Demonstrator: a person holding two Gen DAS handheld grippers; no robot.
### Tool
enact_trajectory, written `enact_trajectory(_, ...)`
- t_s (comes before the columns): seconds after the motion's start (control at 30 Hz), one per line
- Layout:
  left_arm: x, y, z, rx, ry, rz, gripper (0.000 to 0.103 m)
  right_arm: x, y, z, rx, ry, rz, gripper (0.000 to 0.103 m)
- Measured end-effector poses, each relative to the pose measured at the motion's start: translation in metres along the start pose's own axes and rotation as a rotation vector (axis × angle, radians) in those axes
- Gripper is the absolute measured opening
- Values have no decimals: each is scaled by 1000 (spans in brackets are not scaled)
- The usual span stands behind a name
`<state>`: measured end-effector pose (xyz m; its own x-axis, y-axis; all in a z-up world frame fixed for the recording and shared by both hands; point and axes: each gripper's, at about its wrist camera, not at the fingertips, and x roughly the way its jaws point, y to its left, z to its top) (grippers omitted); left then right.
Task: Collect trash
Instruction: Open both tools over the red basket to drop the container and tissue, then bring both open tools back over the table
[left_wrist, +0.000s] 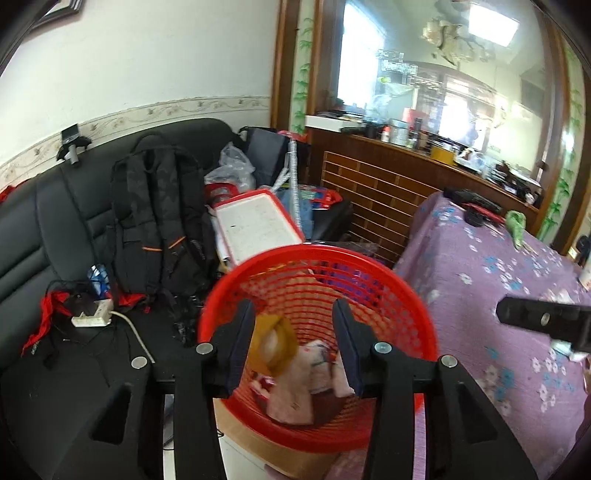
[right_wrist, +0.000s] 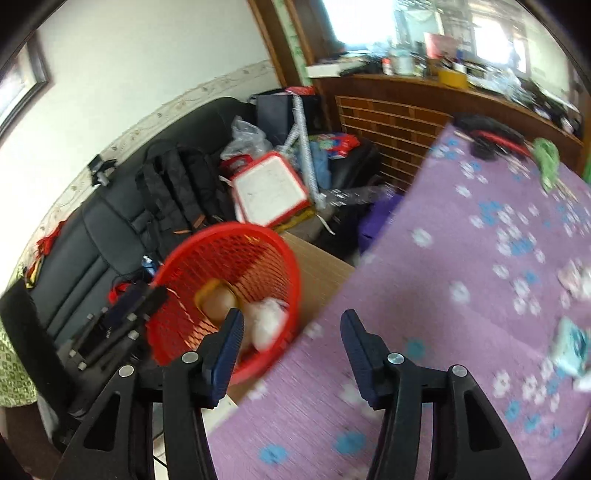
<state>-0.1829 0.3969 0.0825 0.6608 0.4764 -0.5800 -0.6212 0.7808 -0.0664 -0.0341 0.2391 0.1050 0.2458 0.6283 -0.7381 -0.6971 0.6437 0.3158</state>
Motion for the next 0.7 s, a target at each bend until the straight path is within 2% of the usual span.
enact_trajectory(0.2,-11,-45,-10,74,2,-59,50,-28,-49,-34,78,5,-51,59)
enact_trajectory(0.53,-40,-136,-32,242,6,-158,50,-93,-117,-89,183,-66,-127,59)
enact_trajectory(0.7,-57,-185,-42,345,8,-222,50,-136,-174,-122,288,-113,-186,58)
